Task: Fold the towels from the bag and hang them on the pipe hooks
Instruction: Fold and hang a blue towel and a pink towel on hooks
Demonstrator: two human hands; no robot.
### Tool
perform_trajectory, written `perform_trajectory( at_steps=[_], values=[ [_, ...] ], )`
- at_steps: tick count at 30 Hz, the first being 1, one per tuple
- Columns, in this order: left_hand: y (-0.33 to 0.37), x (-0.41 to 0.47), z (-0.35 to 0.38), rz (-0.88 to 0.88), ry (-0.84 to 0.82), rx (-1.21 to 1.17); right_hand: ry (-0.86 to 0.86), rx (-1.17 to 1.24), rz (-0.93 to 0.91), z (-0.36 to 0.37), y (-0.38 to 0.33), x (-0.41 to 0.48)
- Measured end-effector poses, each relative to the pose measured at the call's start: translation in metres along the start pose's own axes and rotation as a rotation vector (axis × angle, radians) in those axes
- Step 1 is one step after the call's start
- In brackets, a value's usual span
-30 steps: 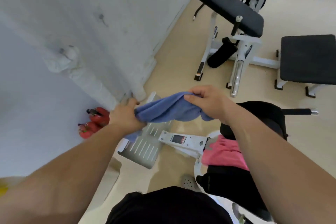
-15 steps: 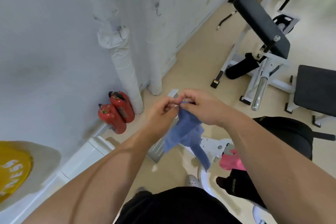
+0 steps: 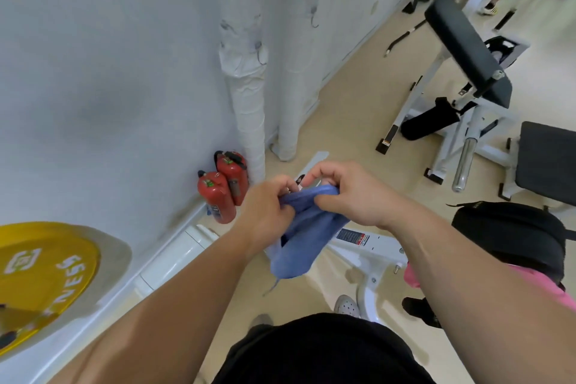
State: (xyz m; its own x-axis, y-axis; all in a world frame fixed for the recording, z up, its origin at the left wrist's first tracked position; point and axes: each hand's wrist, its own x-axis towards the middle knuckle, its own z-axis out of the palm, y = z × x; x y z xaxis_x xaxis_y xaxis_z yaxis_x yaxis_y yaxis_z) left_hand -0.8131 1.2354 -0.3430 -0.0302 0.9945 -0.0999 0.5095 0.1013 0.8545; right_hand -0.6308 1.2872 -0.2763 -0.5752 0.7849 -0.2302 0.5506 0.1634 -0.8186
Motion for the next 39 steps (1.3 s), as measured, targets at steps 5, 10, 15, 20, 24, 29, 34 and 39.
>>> perform_trajectory(
  at_steps=[5, 10, 15, 20, 24, 29, 34, 39],
  values=[
    [-0.071, -0.015, -0.056, -0.129, 0.158, 0.319, 0.096, -0.053, 0.058, 0.029, -0.008, 0.022],
    [-0.125, -0.043, -0.102, -0.269, 0.351, 0.303, 0.142, -0.038, 0.092, 0.049, -0.015, 0.042],
    [-0.176, -0.067, -0.122, -0.511, 0.278, 0.233, 0.184, 0.022, 0.043, 0.059, -0.023, 0.055],
    [-0.167, -0.080, -0.123, -0.541, 0.366, -0.132, 0.276, -0.093, 0.076, 0.078, -0.024, 0.069],
    [-0.117, -0.073, -0.120, -0.395, 0.319, -0.266, 0.191, -0.149, 0.072, 0.098, -0.031, 0.068],
    [-0.063, -0.061, -0.109, -0.250, 0.216, -0.176, -0.106, -0.247, -0.084, 0.124, -0.059, 0.056],
    [-0.053, -0.054, -0.112, -0.173, 0.218, -0.192, 0.007, -0.092, -0.078, 0.124, -0.054, 0.061],
    [-0.091, -0.061, -0.110, -0.281, 0.066, -0.182, 0.144, 0.224, 0.098, 0.106, -0.053, 0.060]
  ],
)
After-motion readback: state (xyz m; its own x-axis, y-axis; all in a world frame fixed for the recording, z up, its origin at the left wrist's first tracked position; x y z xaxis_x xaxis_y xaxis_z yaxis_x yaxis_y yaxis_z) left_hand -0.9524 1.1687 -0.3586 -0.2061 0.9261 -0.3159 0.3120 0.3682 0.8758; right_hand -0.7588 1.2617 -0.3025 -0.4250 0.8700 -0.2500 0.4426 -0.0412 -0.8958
